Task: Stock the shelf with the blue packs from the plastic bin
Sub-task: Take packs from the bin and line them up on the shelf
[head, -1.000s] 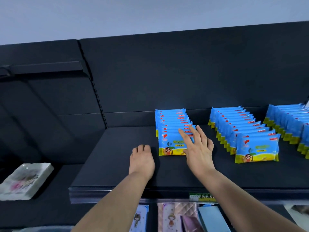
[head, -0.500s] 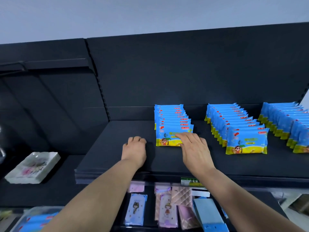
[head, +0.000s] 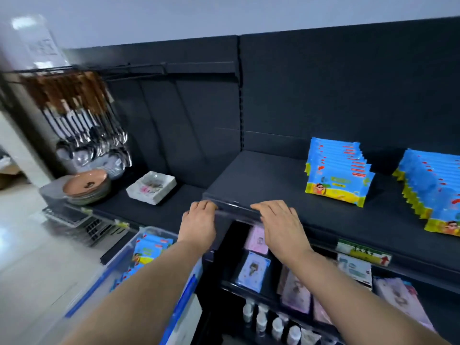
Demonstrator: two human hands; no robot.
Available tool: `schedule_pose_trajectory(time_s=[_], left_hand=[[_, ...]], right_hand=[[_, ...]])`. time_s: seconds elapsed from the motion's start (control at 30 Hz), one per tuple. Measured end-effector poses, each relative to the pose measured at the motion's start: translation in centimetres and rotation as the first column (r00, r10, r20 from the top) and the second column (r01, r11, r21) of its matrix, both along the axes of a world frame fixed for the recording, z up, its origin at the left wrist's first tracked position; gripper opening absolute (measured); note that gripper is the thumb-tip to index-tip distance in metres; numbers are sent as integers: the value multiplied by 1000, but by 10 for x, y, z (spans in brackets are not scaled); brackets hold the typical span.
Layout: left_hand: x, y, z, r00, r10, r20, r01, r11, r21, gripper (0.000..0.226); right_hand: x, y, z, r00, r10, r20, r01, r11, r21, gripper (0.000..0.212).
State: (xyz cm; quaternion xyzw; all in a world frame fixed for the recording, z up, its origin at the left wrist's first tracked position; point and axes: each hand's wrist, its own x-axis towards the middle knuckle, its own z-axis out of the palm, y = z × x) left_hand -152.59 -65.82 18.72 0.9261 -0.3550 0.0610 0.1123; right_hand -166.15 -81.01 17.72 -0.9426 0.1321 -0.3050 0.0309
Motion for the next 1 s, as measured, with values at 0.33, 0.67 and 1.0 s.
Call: schedule_pose_trajectory(time_s=[0.33, 0.67, 1.0], left_hand=[[62, 214, -74, 941, 287, -180, -232, 933, 274, 49], [85, 309, -145, 862, 339, -376, -161, 887, 432, 41], [106, 275, -181, 870, 292, -398, -51, 855, 516, 43]], right_hand=[[90, 159, -63, 953, 223, -204, -206, 973, 101, 52], [115, 239, -133, 807, 229, -545, -114, 965, 236, 39], [145, 220, -153, 693, 303, -654, -151, 948, 280, 40]])
